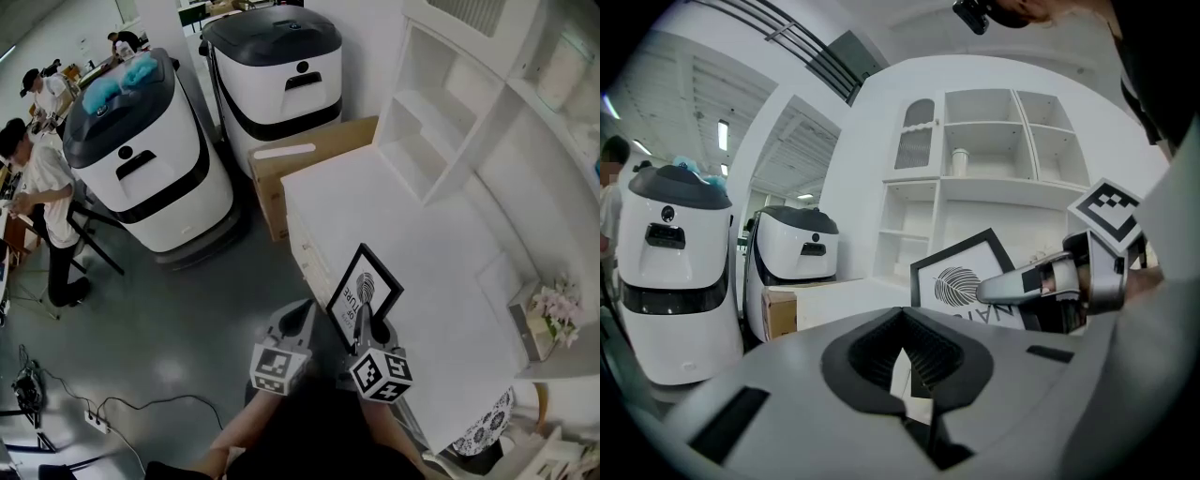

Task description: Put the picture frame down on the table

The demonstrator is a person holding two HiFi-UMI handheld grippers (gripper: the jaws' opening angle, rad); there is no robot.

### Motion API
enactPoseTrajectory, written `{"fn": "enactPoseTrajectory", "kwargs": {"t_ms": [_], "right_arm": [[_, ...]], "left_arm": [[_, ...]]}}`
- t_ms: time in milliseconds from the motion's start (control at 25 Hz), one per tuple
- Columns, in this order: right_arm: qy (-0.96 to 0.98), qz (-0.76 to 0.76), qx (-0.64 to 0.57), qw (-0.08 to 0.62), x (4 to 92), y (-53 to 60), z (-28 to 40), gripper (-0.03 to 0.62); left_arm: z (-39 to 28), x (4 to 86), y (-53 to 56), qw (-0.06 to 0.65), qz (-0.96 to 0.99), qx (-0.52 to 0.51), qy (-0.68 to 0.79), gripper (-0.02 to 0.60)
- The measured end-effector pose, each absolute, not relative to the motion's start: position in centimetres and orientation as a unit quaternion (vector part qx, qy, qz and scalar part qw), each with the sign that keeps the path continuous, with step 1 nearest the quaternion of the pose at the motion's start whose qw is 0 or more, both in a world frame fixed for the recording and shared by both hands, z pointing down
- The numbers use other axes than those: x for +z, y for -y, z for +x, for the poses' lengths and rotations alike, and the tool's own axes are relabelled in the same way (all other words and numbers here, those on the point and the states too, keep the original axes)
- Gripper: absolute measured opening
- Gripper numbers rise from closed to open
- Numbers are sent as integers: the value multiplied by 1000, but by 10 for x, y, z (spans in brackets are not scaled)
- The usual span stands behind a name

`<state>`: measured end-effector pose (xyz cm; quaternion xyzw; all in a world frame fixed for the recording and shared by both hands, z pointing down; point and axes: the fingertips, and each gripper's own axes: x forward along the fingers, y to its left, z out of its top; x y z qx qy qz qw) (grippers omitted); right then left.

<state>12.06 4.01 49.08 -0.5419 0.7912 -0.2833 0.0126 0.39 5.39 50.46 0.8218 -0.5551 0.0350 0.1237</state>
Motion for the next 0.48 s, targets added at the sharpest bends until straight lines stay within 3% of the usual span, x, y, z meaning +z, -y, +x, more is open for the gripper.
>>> {"fn": "enactPoseTrajectory", "kwargs": {"t_ms": [480], "right_arm": [[-793, -536, -290, 15, 494, -22, 109, 14]], "left_arm": [[-9, 506, -38, 121, 816, 38, 564, 11]]}}
